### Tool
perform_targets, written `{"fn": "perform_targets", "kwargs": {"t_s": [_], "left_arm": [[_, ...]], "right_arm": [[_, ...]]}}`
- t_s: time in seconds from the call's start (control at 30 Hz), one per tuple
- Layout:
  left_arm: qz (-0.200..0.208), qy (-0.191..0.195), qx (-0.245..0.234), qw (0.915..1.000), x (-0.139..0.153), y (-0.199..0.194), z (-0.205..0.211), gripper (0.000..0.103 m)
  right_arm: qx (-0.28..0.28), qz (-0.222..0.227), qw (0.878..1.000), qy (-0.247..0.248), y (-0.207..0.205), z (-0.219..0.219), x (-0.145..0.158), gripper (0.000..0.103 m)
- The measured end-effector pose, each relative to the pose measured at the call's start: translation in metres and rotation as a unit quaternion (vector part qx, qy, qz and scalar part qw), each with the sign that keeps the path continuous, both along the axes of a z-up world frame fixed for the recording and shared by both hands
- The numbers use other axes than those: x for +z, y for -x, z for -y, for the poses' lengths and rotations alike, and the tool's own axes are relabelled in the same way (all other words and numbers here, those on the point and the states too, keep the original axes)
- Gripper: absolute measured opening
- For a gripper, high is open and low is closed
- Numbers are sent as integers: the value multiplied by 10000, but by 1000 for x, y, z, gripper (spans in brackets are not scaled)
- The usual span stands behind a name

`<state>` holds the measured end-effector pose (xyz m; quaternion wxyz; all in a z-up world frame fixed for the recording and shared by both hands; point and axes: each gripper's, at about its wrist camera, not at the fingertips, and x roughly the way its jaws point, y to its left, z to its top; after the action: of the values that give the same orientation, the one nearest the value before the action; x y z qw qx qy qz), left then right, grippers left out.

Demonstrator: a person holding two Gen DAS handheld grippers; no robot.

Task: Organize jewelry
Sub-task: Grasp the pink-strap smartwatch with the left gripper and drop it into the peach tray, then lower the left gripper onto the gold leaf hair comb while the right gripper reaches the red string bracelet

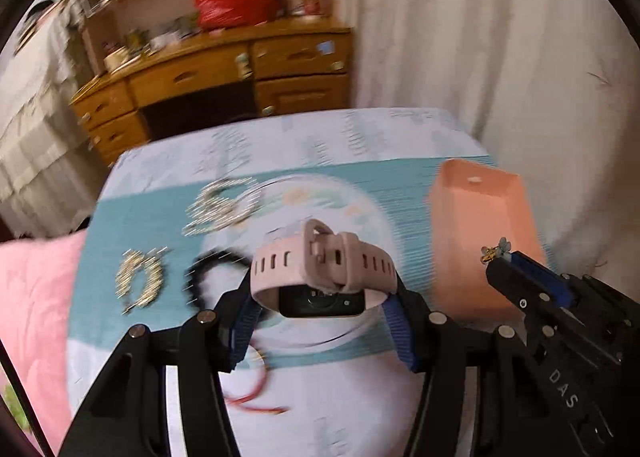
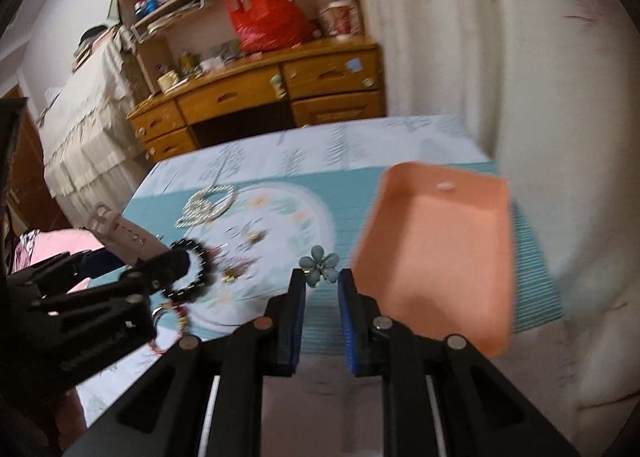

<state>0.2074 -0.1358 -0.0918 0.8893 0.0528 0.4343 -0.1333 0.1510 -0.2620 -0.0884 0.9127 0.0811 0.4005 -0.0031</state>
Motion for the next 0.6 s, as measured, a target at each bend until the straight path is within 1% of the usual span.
{"fn": "perform_targets", "kwargs": {"t_s": [0.17, 0.23, 0.33, 0.4, 0.43, 0.47, 0.5, 0.53, 0.57, 0.6], "left_arm": [[-8, 273, -318, 9991, 1, -5, 64, 57], [-72, 427, -389, 9983, -1, -8, 83, 57], [-109, 485, -456, 9977, -5, -9, 105, 58], [-89, 420, -462, 9980, -6, -9, 117, 64], [-72, 367, -439, 9983, -6, -9, 121, 76], [0, 276, -352, 9990, -5, -9, 124, 92], [106, 228, -285, 9993, -4, -7, 125, 97], [255, 186, -232, 9992, -1, -5, 125, 99], [366, 119, -209, 9990, 1, -5, 125, 99], [390, 59, -221, 9990, 2, -5, 123, 99]], "right_arm": [[-127, 36, 9999, -38, 16, 54, 5, 16], [-79, 38, 9999, -79, 24, 72, 2, 16], [-41, -45, 9998, -195, 31, 95, -4, 16], [0, -55, 9996, -284, 33, 102, -8, 16], [24, -42, 9995, -311, 33, 105, -8, 16], [71, -31, 9993, -361, 33, 106, -9, 17], [88, -24, 9992, -386, 32, 107, -11, 17], [20, -69, 9993, -363, 29, 108, -12, 19], [-42, -131, 9991, -404, 27, 109, -14, 21], [-85, -161, 9984, -536, 26, 112, -16, 21]]}}
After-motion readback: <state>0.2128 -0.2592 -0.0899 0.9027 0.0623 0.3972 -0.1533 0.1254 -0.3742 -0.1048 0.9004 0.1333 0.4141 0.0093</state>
